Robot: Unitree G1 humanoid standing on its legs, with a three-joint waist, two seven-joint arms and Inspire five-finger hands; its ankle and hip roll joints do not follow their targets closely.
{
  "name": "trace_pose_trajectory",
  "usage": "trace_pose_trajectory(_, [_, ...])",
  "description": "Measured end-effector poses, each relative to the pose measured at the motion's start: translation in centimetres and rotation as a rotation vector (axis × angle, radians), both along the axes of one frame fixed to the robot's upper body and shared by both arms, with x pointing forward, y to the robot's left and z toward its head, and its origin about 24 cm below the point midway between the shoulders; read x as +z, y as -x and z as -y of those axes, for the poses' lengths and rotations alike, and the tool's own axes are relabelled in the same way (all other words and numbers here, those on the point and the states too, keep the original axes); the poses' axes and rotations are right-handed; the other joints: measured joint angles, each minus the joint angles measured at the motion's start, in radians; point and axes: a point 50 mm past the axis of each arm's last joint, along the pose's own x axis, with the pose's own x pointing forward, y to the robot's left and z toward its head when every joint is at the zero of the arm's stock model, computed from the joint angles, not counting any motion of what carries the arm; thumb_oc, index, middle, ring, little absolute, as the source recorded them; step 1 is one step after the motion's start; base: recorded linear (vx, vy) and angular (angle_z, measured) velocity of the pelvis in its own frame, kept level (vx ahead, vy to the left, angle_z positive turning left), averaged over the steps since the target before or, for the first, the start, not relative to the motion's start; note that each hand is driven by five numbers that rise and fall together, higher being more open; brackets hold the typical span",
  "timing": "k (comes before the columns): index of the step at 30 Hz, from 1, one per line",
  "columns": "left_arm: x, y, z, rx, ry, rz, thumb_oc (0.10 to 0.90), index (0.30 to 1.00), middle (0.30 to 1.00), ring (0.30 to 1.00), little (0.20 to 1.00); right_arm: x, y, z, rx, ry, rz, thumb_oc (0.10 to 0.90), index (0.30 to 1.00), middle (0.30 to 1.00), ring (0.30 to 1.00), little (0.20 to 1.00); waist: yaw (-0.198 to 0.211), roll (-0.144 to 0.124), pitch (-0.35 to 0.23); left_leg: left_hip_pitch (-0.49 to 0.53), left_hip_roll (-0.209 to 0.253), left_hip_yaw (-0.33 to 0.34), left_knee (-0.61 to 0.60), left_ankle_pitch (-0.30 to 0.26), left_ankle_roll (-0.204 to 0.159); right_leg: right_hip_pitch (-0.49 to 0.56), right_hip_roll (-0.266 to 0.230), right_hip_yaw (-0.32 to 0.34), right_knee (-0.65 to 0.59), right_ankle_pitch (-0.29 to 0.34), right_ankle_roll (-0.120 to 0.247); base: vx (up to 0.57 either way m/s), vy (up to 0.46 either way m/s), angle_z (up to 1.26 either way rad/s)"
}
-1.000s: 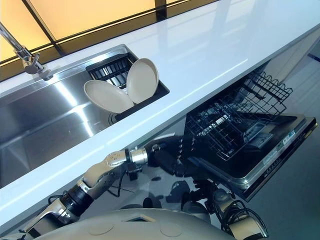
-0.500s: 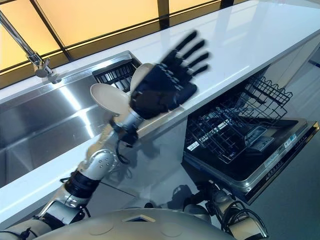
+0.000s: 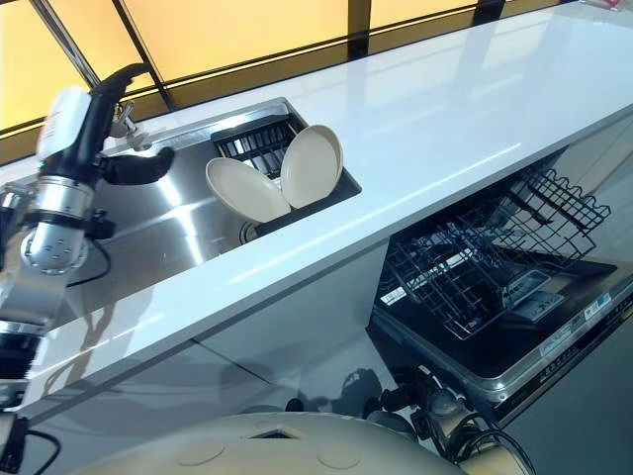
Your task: Pick up plates and place into dishwasher.
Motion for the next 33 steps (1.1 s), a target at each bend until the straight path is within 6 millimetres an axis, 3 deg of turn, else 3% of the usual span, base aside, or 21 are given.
trace_pose_trajectory(4, [0.4, 0.2, -0.6, -0.021, -0.086, -0.009, 0.800, 0.900, 0.900, 0.900, 0.900, 0.0, 0.1, 0.0, 0.004, -0.008, 0.002, 0.800, 0.900, 0.900, 0.900, 0.900, -0.003, 0.003, -0.010, 0.000, 0.000, 0.000, 0.000, 0.000, 0.000, 0.000, 0.000, 0.001, 0.000, 0.000, 0.000, 0.01, 0.016, -0.01])
trace_pose_trajectory(13, [0.4, 0.0, 0.1, -0.085, -0.257, -0.051, 0.800, 0.900, 0.900, 0.900, 0.900, 0.1, 0.1, 0.1, 0.016, -0.018, -0.010, 0.800, 0.900, 0.900, 0.900, 0.900, -0.021, 0.010, -0.022, 0.001, 0.001, 0.003, 0.000, 0.001, -0.001, 0.002, 0.001, 0.004, 0.000, -0.001, 0.001, 0.01, 0.025, -0.01])
trace_pose_trajectory(25, [-2.4, -2.1, 0.5, -0.114, -0.539, -0.318, 0.800, 0.900, 0.900, 0.900, 0.900, 0.4, -0.5, 0.4, 0.046, -0.018, -0.004, 0.800, 0.900, 0.900, 0.900, 0.900, -0.069, 0.016, -0.029, 0.006, 0.000, 0.020, 0.000, 0.000, -0.001, -0.002, 0.002, 0.017, 0.003, 0.000, 0.001, 0.01, 0.013, -0.03])
trace_pose_trajectory(33, [-3.8, -2.2, 0.5, -0.125, -0.582, -0.405, 0.800, 0.900, 0.900, 0.900, 0.900, 0.6, -0.7, 0.9, 0.056, -0.007, 0.000, 0.800, 0.900, 0.900, 0.900, 0.900, -0.091, 0.015, -0.029, 0.011, 0.002, 0.040, 0.000, -0.004, -0.001, -0.005, 0.006, 0.036, 0.004, 0.002, -0.002, 0.03, 0.008, -0.07])
